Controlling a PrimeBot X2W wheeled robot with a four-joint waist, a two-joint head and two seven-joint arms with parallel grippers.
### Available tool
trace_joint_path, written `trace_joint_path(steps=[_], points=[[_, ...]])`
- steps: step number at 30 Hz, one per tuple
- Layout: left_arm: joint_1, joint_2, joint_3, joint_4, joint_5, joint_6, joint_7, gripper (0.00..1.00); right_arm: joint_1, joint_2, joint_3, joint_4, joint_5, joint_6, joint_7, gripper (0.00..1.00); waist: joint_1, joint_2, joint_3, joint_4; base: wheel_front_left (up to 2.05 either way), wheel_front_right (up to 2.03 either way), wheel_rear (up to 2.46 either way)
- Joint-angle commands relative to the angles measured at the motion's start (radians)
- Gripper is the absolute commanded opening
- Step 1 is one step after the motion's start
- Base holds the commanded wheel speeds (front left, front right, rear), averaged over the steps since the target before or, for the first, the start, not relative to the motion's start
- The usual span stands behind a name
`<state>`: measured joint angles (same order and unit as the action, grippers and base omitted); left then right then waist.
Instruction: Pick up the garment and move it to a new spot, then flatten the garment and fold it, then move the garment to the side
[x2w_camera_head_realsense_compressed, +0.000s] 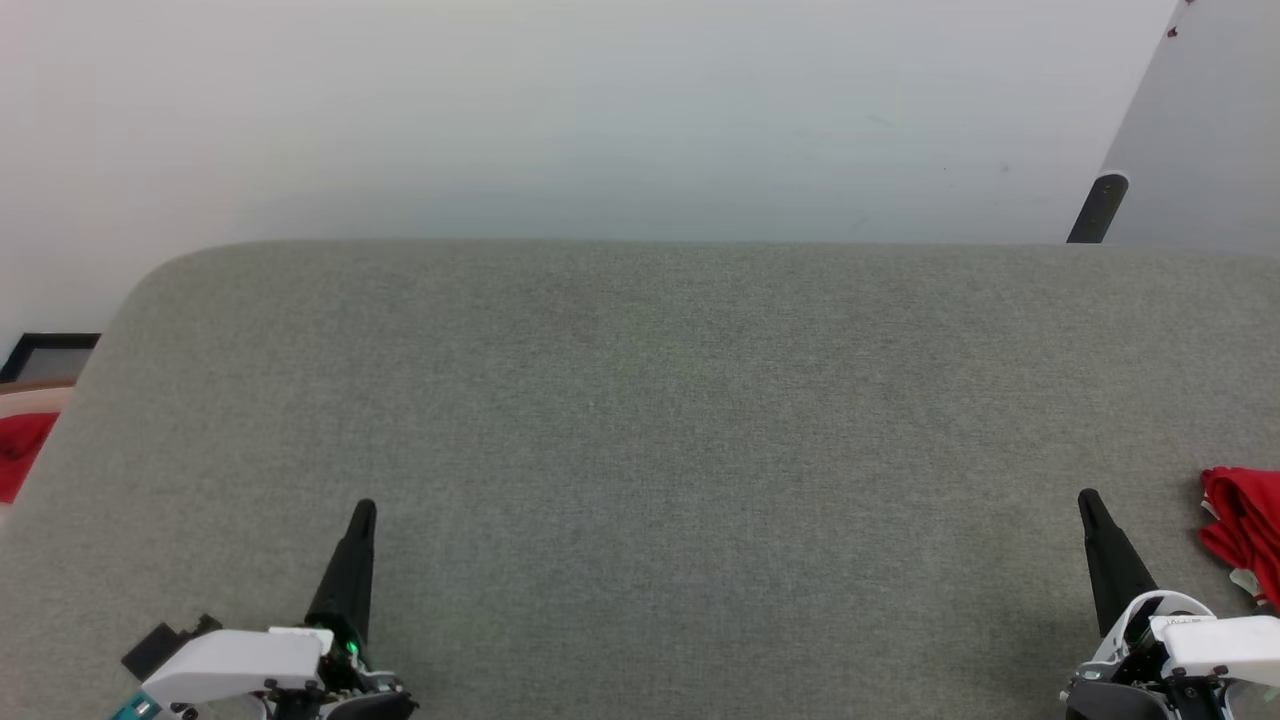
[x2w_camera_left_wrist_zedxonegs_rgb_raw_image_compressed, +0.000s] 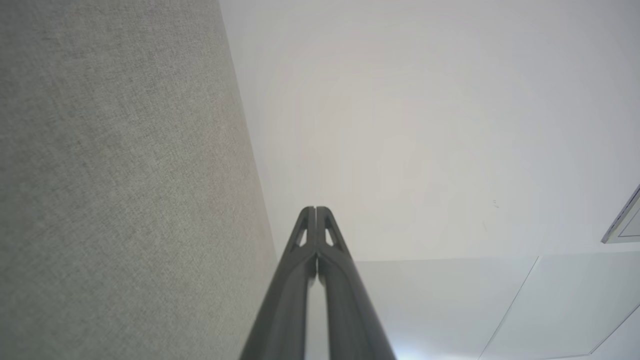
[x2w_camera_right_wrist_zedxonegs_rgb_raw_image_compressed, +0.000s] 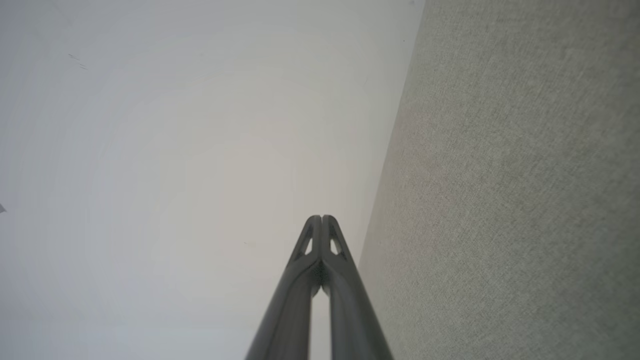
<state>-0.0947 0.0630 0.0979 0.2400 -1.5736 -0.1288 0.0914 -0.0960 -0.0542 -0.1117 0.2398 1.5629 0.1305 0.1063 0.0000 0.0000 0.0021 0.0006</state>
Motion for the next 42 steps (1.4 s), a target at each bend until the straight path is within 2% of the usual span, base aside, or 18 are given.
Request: trace_joint_path(steps=[1,7,42], points=[[-0.011,-0.002,0.003,0.002,-0.019,-0.003,0.005,0.0,-0.015,0.003,-0.002,0.002,0.022,0.0,0.006,0.0,0.0,0.0,0.0,0.0,0.0,0.0,0.0],[-0.019,-0.006,0.006,0.007,-0.054,-0.003,0.016,0.0,-0.021,0.007,-0.004,0.007,0.056,0.0,0.009,0.0,0.0,0.0,0.001,-0.001,0.0,0.0,0.0],[-0.02,-0.009,0.011,0.007,-0.044,-0.004,0.022,0.0,-0.015,0.006,-0.003,0.006,0.052,0.0,0.009,0.0,0.0,0.0,0.001,-0.001,0.0,0.0,0.0]])
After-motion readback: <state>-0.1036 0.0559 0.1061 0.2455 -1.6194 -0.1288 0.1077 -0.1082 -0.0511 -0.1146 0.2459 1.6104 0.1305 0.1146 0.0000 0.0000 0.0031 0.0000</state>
